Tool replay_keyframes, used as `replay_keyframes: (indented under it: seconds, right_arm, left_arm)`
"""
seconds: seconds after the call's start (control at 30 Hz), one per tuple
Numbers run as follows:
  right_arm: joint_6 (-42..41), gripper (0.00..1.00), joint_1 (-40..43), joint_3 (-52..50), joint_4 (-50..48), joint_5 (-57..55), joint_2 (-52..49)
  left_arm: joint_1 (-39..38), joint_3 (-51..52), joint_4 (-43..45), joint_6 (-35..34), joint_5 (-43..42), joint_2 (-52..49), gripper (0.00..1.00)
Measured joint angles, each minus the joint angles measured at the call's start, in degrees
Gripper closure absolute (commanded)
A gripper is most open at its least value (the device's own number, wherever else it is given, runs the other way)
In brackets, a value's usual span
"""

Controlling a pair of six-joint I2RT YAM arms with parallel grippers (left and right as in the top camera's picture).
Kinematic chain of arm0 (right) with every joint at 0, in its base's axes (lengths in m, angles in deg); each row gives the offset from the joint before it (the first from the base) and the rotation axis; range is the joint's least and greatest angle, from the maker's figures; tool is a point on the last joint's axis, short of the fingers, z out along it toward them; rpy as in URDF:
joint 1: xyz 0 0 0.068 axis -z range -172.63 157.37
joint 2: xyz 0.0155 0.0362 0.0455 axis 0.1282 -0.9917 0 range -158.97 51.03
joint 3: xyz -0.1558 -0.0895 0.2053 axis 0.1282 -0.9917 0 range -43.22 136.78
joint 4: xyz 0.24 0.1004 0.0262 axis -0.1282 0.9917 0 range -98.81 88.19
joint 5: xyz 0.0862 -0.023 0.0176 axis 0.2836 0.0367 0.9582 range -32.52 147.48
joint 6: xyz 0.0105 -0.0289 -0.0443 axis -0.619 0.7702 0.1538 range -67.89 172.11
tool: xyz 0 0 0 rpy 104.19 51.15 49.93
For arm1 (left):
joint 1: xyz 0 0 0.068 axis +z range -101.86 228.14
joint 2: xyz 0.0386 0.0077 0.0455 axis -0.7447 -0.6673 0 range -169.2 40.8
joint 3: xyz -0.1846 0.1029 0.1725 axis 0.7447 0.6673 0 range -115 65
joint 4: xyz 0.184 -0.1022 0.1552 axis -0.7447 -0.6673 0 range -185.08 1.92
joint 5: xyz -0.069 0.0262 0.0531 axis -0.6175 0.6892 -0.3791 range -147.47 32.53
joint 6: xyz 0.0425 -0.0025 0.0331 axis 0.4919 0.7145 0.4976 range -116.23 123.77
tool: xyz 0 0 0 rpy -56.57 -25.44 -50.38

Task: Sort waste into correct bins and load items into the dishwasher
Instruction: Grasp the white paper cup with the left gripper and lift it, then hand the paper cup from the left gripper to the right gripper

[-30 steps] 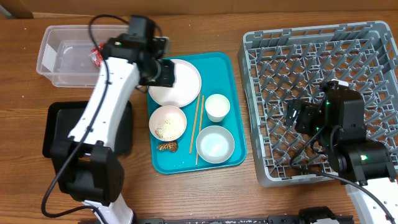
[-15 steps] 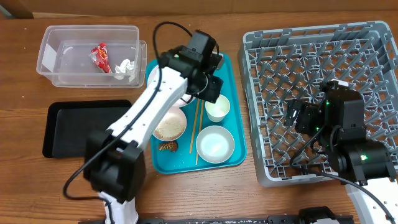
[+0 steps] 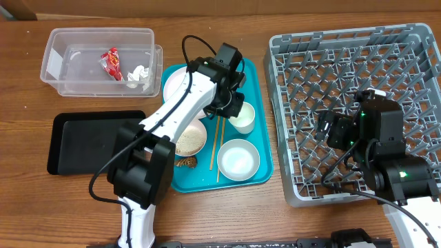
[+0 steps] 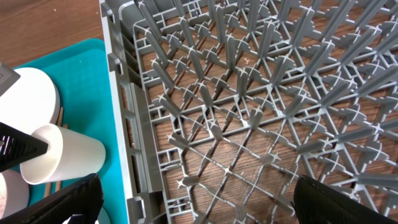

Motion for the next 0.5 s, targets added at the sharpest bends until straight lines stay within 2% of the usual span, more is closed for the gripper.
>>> replay_keyframes:
  seconds: [0.13,0.23,0.3,0.37,0.5]
  right_arm:
    - [0.0,0.0,0.0,0.0,-0.8,-2.4,0.0]
    - [-0.7,0.0,0.0,0.0,-3.7,-7.8,0.0]
    - [-1.8,0.03,0.7,0.1,-7.7,-11.2,-0.1]
    - [-2.1,0.0,2.1,0.2,-12.7,-10.0,-0.7]
    - [2.2,0.0,5.0,0.5,-20.8,6.6,-4.3]
  left_arm:
    - [3.3,-3.7,0.0,0.0,-3.1,0.0,0.96]
    - [8.7,-7.6,0.5,-0.5,-10.5,0.1,0.96]
    - [14.2,-9.2,2.9,-2.1,-19.9,0.4,0.96]
    - [18.1,-9.4,5.7,-3.1,-29.7,0.6,0.96]
    - [22.6,-9.4,8.7,-4.0,-48.6,0.6,0.96]
